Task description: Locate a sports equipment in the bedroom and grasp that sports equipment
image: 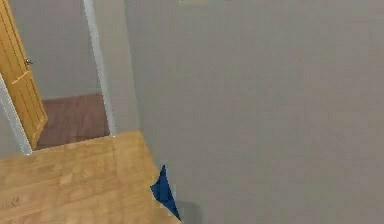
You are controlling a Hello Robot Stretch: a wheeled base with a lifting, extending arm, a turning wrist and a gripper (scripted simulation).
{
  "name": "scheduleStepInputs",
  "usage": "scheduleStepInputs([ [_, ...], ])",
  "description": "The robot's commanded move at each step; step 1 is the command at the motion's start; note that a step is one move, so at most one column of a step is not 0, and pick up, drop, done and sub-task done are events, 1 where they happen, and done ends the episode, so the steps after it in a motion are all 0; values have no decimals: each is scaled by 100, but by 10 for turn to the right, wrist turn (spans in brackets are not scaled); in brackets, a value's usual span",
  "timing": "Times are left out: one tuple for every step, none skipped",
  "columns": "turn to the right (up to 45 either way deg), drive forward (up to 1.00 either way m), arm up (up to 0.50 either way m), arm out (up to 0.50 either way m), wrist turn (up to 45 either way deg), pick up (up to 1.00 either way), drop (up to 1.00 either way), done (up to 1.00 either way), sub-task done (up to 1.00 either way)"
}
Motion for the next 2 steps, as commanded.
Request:
scheduleStepInputs([
  [-240,0,0,0,0,0,0,0,0],
  [0,75,0,0,0,0,0,0,0],
])
